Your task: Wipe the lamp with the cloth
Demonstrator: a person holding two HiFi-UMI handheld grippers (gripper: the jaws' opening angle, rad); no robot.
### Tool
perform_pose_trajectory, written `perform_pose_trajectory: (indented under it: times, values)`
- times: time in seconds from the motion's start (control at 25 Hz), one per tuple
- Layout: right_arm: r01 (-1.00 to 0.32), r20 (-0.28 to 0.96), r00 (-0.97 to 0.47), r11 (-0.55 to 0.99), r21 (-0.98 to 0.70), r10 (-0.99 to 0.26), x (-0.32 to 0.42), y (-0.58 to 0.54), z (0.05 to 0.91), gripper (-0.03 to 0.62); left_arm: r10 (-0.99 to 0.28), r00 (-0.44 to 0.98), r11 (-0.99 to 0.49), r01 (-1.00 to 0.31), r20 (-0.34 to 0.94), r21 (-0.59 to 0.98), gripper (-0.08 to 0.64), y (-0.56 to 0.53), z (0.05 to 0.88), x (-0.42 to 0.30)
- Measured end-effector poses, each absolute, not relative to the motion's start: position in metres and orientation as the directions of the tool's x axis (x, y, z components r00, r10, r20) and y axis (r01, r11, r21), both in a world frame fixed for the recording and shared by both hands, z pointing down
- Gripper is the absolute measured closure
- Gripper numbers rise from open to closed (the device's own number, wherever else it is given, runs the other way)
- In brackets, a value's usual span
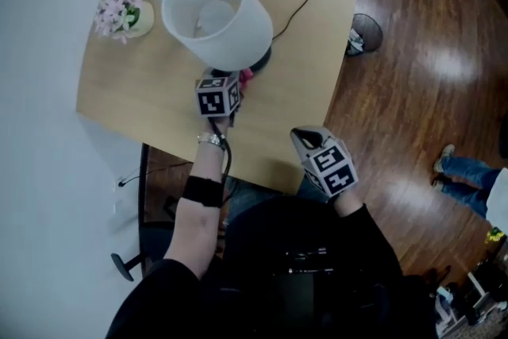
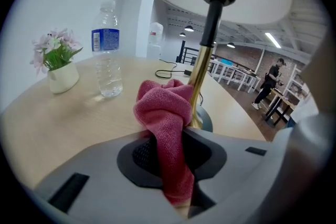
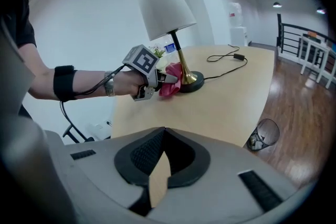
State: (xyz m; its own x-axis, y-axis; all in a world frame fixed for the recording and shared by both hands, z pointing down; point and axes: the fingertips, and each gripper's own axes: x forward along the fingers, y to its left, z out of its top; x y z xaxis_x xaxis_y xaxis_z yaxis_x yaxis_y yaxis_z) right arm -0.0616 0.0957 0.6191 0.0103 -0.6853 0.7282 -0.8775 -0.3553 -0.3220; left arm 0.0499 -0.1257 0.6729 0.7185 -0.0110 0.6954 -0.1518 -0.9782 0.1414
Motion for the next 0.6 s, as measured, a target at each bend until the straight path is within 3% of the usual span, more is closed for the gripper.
perform_pose_trajectory:
  times: [0.28, 0.6]
  values:
    - [-0.770, 0.760, 0.171, -0.566, -0.294, -0.627, -0.079, 0.044, 0.622, 0.588, 0.228, 0.693, -0.971, 0.109, 0.684, 0.214, 0.462, -0.082, 0.673, 0.056]
    - [-0.708, 0.783, 0.272, -0.668, -0.231, -0.559, -0.111, -0.004, 0.605, 0.588, 0.469, 0.610, -0.866, 0.461, 0.639, 0.195, 0.462, -0.052, 0.669, 0.054]
